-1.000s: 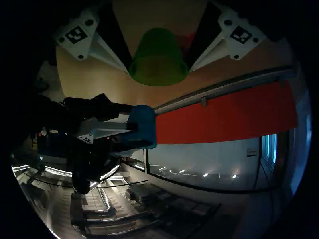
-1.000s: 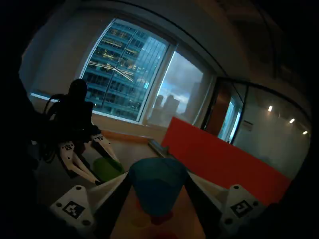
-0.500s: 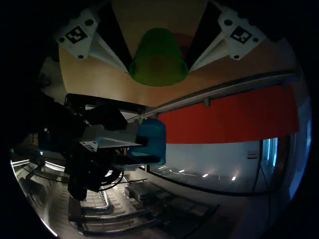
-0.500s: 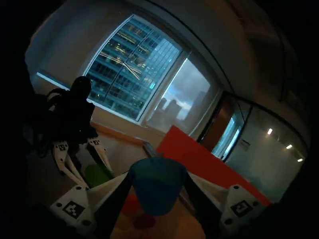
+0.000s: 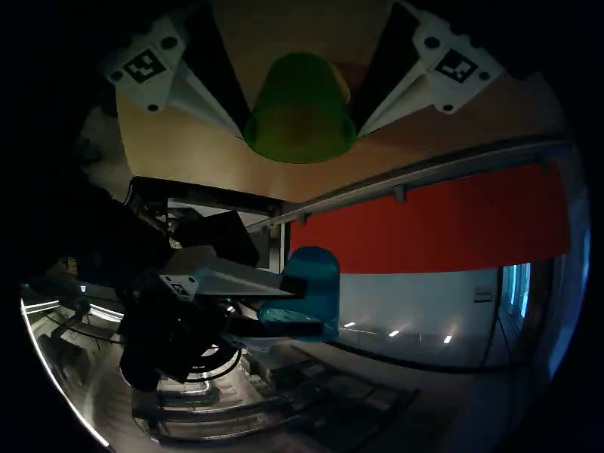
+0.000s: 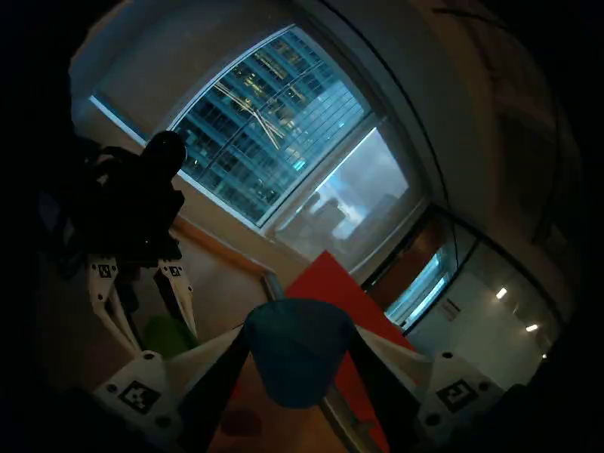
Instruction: Pour water
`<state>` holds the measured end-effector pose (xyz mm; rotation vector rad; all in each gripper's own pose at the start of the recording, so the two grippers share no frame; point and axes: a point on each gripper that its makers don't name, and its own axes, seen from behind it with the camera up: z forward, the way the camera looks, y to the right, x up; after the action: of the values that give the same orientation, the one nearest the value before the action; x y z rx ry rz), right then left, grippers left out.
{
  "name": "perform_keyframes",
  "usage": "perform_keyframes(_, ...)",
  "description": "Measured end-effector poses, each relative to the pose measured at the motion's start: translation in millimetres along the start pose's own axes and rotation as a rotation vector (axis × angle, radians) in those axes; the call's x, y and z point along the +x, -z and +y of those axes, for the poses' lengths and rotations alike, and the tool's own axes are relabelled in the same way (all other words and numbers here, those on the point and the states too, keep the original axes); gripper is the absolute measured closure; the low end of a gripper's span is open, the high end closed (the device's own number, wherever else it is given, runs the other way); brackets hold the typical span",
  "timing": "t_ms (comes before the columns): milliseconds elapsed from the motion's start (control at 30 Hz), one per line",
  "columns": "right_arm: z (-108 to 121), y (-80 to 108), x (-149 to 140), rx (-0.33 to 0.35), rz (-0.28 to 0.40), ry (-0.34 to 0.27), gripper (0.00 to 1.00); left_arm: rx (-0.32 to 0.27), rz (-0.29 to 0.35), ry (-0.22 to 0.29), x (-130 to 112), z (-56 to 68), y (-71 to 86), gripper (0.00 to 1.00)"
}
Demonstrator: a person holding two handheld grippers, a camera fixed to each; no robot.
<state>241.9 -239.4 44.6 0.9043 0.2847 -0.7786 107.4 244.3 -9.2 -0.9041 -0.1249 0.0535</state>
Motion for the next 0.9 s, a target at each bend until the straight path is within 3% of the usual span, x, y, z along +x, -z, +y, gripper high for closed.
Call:
perform_keyframes(433, 14, -7.9, 11, -0.025, 0.003, 0.184, 0.09, -0.010, 0.004, -0.006, 2, 6.1, -3.4, 0.12)
perform_keyframes(900, 20, -15.2, 13, -0.034, -0.001, 0.311, 0.09, -0.025, 0.008, -0.009, 4, 10.0, -5.8, 0.11)
